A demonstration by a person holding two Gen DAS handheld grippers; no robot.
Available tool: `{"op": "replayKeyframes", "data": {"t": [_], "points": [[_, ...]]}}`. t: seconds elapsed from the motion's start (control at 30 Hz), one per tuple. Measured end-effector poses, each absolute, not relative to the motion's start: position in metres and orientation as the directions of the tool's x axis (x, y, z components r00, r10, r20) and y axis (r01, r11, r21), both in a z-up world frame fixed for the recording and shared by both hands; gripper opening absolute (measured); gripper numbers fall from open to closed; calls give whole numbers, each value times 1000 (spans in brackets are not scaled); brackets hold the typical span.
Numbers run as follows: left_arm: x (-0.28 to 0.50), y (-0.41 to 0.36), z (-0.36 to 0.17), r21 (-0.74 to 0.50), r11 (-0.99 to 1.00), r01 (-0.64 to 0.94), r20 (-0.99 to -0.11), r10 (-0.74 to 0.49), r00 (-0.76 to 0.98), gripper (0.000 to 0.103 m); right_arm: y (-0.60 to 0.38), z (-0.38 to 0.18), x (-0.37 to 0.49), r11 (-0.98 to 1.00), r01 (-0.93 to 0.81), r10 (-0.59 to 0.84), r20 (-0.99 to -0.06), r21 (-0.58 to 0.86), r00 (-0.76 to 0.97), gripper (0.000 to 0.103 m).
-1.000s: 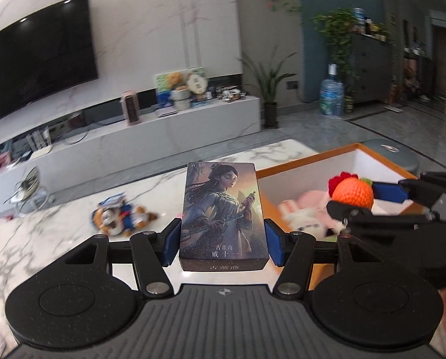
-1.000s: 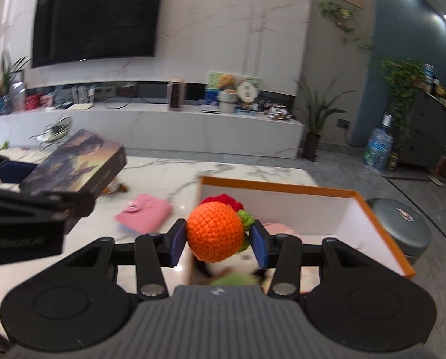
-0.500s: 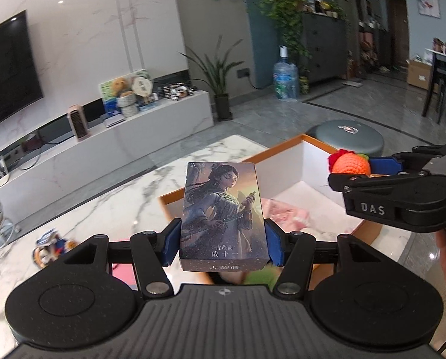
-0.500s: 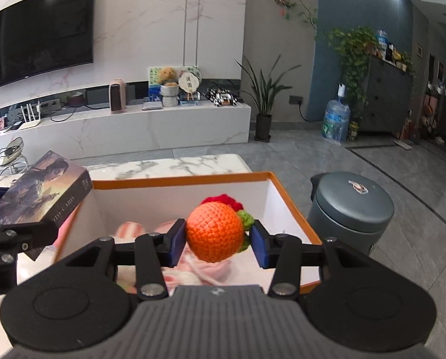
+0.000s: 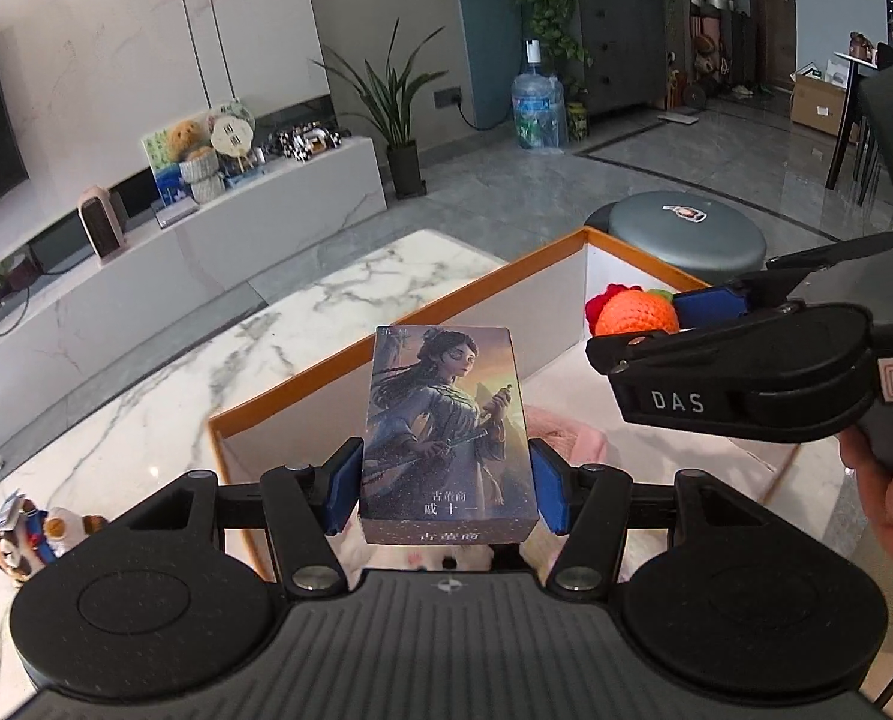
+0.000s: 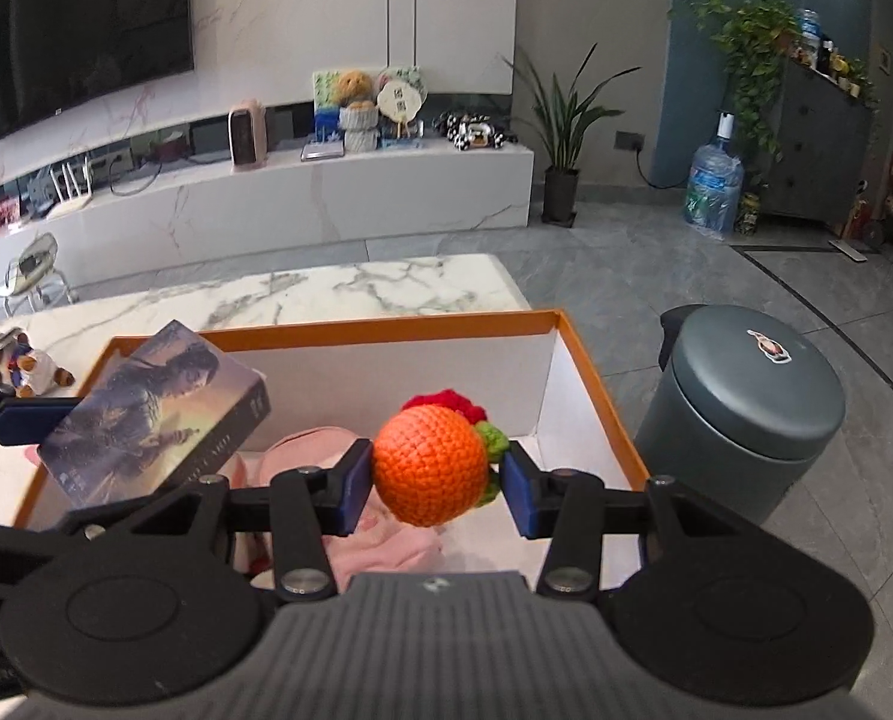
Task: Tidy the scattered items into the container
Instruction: 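Open the right tool to drop the ball while the left tool lowers the card box inside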
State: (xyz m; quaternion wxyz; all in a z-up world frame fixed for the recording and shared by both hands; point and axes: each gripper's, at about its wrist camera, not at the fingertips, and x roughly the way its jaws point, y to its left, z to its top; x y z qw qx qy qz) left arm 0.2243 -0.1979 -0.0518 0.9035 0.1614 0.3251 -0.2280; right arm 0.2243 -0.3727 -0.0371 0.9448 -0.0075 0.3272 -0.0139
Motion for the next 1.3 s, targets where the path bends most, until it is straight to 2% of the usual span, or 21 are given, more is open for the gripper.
{"op": "replayKeyframes", "data": {"t": [0.57,0.87,0.93,1.0,1.3], "points": [[255,-192,-65,107,852,512,-700,-301,648,67,-361,-61,281,998,-26,-19,-734,-50,679,50],[251,-194,-59,99,856,508,-684,-312,659,67,-366,-59,274,999,1,-36,-713,-49,701,54],[250,-198,-57,99,850,518,-680,-322,659,67,-369,-57,271,999,12,-36,-702,-39,711,58],[249,-203,-56,103,843,528,-677,-330,658,67,-373,-55,266,999,26,-42,-685,-33,728,66],[246,-222,-58,69,822,565,-684,-373,627,67,-401,-36,218,993,115,-105,-588,-20,802,67]]}}
